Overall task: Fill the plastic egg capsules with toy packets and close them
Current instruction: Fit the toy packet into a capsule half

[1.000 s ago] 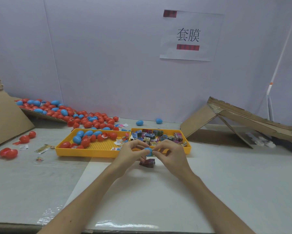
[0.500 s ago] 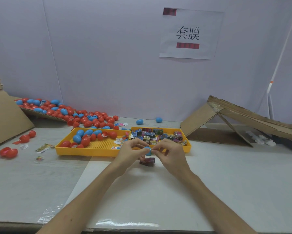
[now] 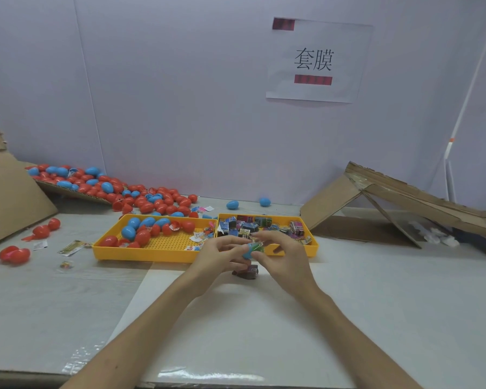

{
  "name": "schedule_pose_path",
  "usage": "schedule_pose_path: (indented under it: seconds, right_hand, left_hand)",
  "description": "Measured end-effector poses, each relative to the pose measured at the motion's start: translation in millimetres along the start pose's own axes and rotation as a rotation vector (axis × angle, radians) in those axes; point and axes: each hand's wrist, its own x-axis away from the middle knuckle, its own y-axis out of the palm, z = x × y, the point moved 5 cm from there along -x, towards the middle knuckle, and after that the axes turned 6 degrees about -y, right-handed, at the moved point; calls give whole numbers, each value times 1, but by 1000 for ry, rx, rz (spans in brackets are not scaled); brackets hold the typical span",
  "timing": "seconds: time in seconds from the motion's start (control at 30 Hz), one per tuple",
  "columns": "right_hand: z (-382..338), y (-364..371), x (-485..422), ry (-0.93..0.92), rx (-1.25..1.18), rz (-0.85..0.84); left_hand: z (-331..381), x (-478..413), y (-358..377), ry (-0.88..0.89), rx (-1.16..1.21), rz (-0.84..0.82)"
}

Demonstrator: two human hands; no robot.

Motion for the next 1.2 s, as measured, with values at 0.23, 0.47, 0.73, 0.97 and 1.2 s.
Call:
schedule_pose_path:
  seconds: [0.23,0.47,0.73,0.97,1.2]
  right_hand:
    - [1,-5,-1,-34,68,108]
    - [-5,-2,2,-106,76,73]
    - [-9,-2,3,-181,148,114]
    - [-10,-2,3,-199,177,116]
    - [-14,-1,2,-205,107,109]
  left_hand:
    - [-1,0,-2,-69,130,8]
    - [-2,1,-1,-88,205,-43]
    - [-4,2,2,-129,281,-90]
    - [-4,3,4,-160,306,-117]
    - [-4,3,6,-176,330,-146]
